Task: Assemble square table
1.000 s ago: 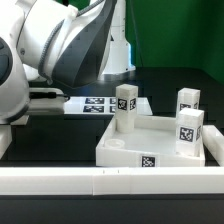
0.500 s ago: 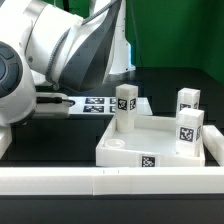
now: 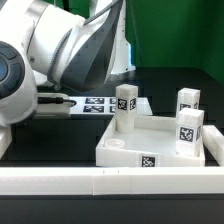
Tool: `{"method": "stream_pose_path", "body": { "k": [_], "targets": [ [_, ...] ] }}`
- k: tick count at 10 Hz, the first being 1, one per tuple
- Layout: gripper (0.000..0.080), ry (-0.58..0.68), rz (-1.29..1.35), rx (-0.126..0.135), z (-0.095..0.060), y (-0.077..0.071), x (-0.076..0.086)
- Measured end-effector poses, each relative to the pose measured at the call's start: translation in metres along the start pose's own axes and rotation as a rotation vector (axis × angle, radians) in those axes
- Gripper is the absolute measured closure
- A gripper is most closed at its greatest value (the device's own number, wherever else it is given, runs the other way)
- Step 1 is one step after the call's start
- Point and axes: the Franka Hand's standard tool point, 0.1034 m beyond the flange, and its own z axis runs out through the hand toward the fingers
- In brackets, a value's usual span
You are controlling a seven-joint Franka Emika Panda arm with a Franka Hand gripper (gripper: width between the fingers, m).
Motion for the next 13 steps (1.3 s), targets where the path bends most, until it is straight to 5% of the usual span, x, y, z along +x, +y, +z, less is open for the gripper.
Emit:
{"method": "stream_pose_path", "body": {
  "k": [2,4,5,9,10,11,12,13],
  "targets": [
    [0.0514,0.01,-0.002,-0.009,-0.012,-0.006,0.0],
    [0.0514,0.021,0.04,-0.035,-0.069,-0.044,-0.01],
    [0.0514,0.038,0.036,-0.049,-0.087,-0.05,-0.012],
    [0.0512,0.133,0.034,-0.067,-0.1,-0.045,-0.002],
    [0.0512,0.234,0.05,-0.06,-0.109,-0.046,0.003],
    [0.0512,0.307,0.111,0.042,-0.116,-0.063,-0.009],
    [0.0512,0.336,0.156,0.087,-0.127,-0.07,-0.019],
    [0.0512,0.414,0.156,0.069,-0.147,-0.073,-0.019]
  ]
}}
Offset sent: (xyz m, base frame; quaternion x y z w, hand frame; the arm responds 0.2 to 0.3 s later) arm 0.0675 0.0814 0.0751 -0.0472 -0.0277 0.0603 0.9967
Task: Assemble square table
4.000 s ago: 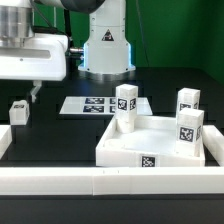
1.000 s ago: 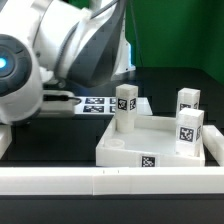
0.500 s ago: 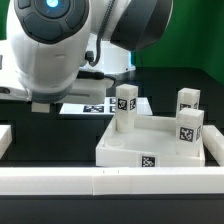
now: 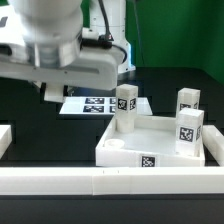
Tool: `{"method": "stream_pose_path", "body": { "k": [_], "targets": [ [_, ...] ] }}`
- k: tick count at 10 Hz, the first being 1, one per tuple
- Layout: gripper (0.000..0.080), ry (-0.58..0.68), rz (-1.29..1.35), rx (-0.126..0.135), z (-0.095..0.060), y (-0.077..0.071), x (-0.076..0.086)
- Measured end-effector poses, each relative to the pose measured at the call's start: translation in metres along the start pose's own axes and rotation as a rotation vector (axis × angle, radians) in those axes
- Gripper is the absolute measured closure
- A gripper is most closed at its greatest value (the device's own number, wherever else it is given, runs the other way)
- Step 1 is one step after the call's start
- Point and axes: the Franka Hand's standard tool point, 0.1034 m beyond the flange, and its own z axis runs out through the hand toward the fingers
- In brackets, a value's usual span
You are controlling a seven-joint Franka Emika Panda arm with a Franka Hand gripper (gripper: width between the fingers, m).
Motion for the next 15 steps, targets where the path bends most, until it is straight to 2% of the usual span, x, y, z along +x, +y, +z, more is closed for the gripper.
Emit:
{"method": "stream_pose_path", "body": {
  "k": [1,4,5,6,7,8,10,11,12,14,15],
  "targets": [
    [0.0512,0.068,-0.013,-0.009,-0.011,-0.005,0.003],
    [0.0512,0.292,-0.015,-0.01,-0.013,-0.003,0.013],
    [0.0512,0.352,0.005,0.004,-0.012,-0.004,0.013],
    [0.0512,0.383,0.064,0.056,-0.014,-0.012,0.011],
    [0.0512,0.453,0.1,0.084,-0.025,-0.023,0.015],
    [0.0512,0.552,0.105,0.065,-0.037,-0.033,0.02],
    [0.0512,0.653,0.102,0.056,-0.031,-0.031,0.022],
    [0.0512,0.734,0.105,0.043,-0.035,-0.03,0.027],
    [0.0512,0.786,0.111,0.042,-0.038,-0.034,0.029],
    [0.0512,0.899,0.117,0.062,-0.062,-0.053,0.034],
    [0.0512,0.989,0.113,0.051,-0.071,-0.056,0.037]
  ]
}}
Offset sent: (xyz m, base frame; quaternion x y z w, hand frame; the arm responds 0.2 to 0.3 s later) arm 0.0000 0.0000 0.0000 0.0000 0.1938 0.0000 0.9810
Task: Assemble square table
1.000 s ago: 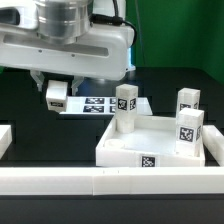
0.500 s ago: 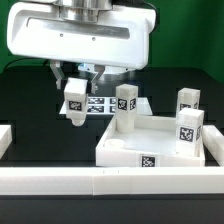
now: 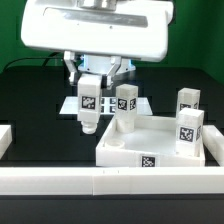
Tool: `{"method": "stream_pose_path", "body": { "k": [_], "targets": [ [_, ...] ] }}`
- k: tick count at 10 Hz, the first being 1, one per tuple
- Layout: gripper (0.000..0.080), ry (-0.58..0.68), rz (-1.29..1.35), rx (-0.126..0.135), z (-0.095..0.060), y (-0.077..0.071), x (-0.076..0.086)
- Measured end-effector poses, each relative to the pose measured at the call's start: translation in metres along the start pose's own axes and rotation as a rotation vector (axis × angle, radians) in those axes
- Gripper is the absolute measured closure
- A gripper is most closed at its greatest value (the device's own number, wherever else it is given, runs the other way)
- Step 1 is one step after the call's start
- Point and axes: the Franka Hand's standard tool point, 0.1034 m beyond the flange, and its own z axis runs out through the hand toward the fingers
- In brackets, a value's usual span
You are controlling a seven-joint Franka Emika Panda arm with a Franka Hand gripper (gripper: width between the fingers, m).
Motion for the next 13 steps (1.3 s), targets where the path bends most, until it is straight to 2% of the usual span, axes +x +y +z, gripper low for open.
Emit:
{"method": "stream_pose_path", "body": {
  "k": [1,3,5,9,11,13],
  "targets": [
    [0.0512,0.021,-0.005,-0.009,0.003,0.004,-0.006],
    [0.0512,0.01,0.015,-0.004,0.004,-0.001,-0.009],
    [0.0512,0.01,0.026,0.014,0.003,-0.021,-0.012],
    [0.0512,0.011,0.027,0.012,0.003,-0.018,-0.013],
    [0.0512,0.073,0.094,0.013,0.0,-0.018,-0.021],
    [0.0512,0.099,0.079,0.007,0.001,-0.018,-0.02]
  ]
}}
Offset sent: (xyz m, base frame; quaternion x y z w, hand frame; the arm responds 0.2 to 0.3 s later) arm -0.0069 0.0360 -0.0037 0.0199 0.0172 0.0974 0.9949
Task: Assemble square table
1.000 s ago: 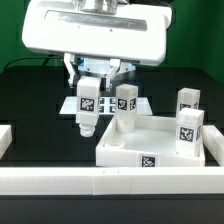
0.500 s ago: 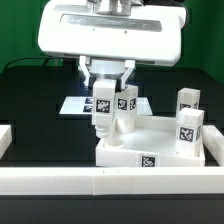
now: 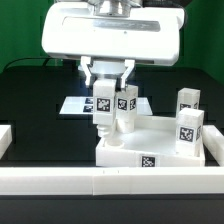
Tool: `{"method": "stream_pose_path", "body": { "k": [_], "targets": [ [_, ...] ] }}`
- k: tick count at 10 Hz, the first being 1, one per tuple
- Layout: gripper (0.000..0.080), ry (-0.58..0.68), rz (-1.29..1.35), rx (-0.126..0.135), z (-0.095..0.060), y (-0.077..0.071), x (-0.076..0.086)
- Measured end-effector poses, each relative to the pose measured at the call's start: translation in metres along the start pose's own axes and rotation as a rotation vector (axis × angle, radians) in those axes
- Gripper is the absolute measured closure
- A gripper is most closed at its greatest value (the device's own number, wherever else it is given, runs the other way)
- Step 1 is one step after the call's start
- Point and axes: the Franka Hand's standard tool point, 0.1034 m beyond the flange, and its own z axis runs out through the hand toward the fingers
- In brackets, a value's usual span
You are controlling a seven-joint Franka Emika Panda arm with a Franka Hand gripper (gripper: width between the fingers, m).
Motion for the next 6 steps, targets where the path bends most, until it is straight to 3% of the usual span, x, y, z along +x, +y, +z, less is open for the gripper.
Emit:
{"method": "stream_pose_path", "body": {
  "k": [6],
  "targets": [
    [0.0512,0.001,-0.038,0.005,0.01,-0.019,-0.013]
  ]
}}
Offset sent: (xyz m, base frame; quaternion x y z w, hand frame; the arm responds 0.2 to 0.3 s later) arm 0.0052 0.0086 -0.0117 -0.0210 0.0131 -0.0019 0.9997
